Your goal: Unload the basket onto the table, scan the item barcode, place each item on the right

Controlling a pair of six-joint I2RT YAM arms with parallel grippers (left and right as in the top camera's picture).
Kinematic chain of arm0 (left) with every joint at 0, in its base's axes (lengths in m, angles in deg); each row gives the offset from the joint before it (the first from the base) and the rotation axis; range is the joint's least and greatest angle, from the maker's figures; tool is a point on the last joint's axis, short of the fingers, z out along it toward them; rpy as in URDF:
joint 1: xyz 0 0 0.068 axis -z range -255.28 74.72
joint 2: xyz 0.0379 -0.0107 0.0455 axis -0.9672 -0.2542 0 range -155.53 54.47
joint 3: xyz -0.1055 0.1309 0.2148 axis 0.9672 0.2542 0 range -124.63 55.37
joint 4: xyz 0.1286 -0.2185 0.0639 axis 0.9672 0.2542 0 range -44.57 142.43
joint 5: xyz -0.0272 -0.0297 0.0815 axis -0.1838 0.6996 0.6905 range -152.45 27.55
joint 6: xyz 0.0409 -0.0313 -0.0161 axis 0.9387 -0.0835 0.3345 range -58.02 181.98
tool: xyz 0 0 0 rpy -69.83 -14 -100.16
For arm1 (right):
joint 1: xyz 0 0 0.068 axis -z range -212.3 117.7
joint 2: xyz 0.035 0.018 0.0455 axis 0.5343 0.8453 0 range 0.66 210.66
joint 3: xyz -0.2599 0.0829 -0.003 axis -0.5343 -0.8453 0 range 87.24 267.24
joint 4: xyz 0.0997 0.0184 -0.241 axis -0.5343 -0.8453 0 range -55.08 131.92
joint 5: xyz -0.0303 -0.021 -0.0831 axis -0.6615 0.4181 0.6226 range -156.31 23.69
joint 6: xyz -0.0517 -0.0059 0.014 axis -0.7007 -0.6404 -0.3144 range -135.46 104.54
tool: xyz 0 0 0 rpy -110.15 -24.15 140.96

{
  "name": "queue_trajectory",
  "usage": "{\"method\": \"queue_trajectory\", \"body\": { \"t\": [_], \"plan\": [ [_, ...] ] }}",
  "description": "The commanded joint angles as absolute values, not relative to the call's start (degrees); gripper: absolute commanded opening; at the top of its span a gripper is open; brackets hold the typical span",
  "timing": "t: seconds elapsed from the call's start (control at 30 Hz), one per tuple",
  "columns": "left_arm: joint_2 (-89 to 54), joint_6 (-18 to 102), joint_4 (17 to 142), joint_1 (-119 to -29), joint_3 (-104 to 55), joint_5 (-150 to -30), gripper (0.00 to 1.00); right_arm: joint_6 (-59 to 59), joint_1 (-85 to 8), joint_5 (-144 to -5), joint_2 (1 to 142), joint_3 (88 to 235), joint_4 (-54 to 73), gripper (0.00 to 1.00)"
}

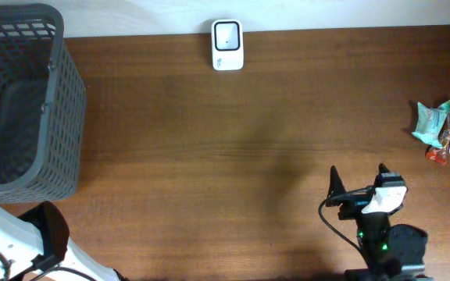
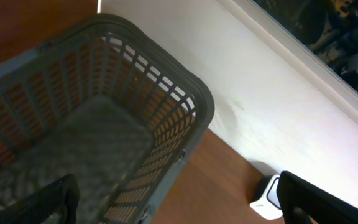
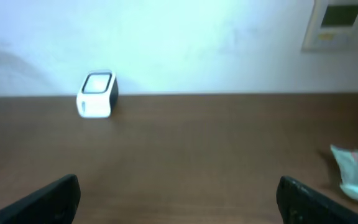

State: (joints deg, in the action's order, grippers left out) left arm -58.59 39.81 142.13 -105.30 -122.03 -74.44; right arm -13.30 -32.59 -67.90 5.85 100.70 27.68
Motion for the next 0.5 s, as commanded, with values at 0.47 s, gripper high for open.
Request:
{"method": "queue_trajectory", "body": {
  "t": [0.47],
  "plan": [
    [-58.4,39.5,142.1,-105.5,-122.0,-74.4,0.99,-18.2,-27.3,-65.5,0.8,87.6,40.3,0.99]
  ]
}}
